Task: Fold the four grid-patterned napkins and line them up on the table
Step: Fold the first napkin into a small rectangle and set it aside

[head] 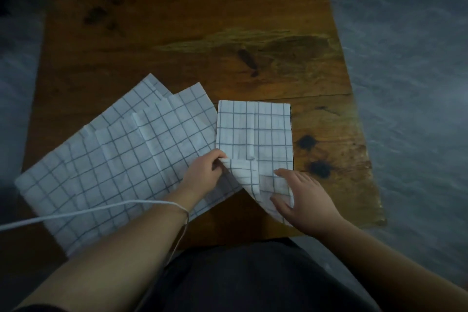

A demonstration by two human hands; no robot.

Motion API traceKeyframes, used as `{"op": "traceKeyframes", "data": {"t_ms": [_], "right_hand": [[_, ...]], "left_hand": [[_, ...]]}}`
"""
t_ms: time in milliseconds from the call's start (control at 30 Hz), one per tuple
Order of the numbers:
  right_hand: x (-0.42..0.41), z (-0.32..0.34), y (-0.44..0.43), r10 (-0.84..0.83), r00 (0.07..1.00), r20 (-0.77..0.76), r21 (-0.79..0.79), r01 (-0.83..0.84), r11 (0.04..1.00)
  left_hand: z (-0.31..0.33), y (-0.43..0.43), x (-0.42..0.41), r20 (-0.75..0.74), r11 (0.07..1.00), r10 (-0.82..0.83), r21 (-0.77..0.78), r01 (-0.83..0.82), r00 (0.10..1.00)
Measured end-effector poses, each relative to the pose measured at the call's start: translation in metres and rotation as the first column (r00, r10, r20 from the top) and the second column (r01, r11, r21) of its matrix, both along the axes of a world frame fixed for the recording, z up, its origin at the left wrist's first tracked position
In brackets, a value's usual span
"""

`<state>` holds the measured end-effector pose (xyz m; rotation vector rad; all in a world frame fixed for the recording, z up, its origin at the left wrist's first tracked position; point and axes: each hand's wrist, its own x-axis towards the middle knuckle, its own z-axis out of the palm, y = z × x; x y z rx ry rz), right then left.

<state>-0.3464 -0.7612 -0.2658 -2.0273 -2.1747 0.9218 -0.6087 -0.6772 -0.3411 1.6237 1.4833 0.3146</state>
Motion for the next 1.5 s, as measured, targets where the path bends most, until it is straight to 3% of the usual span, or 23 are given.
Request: {"op": "traceKeyframes", "data": {"t_ms": [200, 267, 400, 533, 667, 733, 833, 1067, 1233, 1367, 1433, 1500], "right_hand": [[0.032, -0.047, -0.006, 0.128, 0.989, -0.079, -0.066, -0.134, 0.989], [0.040, -0.061, -0.007, 0.109, 0.991, -0.075, 0.000, -0.109, 0.994], [0.035, -0.065, 0.014, -0.070, 0.985, -0.158, 0.076, 0.082, 0.994], [0.021, -0.056, 0.061, -0.420, 0.842, -0.340, -0.168, 0.385, 0.908], [0.015, -0.058, 0.094, -0.593, 0.774, -0.221, -0.274, 0.534, 0.800], [0.016, -0.061, 0.103, -0.582, 0.797, -0.160, -0.264, 0.534, 0.803], [0.017, -0.065, 0.109, -0.560, 0.824, -0.089, -0.258, 0.524, 0.812], [0.014, -0.057, 0.114, -0.553, 0.830, -0.074, -0.203, 0.530, 0.823], [0.017, -0.060, 0.120, -0.507, 0.861, -0.033, -0.151, 0.497, 0.854], [0.015, -0.058, 0.120, -0.589, 0.804, -0.088, -0.176, 0.569, 0.803], [0.013, -0.056, 0.111, -0.512, 0.857, -0.055, -0.051, 0.509, 0.859], [0.009, -0.057, 0.094, -0.302, 0.953, 0.011, 0.111, 0.299, 0.948]], "left_hand": [[-0.002, 0.014, 0.003, 0.024, 0.995, 0.083, -0.056, -0.081, 0.996], [0.002, 0.020, 0.003, 0.011, 0.993, 0.089, -0.076, -0.088, 0.996], [0.007, 0.032, 0.003, -0.044, 0.996, 0.069, -0.055, -0.071, 0.997], [0.004, 0.041, 0.003, -0.027, 0.991, 0.109, -0.079, -0.111, 0.994], [0.003, 0.051, 0.011, 0.017, 0.965, 0.227, -0.140, -0.222, 0.974], [0.003, 0.055, 0.016, 0.005, 0.956, 0.261, -0.140, -0.258, 0.965], [0.002, 0.060, 0.023, -0.138, 0.952, 0.257, -0.133, -0.274, 0.957], [0.007, 0.062, 0.028, -0.295, 0.945, 0.282, -0.079, -0.317, 0.913], [0.005, 0.063, 0.025, -0.358, 0.964, 0.241, -0.022, -0.266, 0.902], [0.001, 0.063, 0.028, -0.346, 0.950, 0.295, 0.006, -0.312, 0.891], [0.004, 0.059, 0.032, -0.328, 0.941, 0.332, 0.051, -0.334, 0.885], [0.008, 0.050, 0.033, -0.402, 0.959, 0.264, 0.204, -0.196, 0.877]]}}
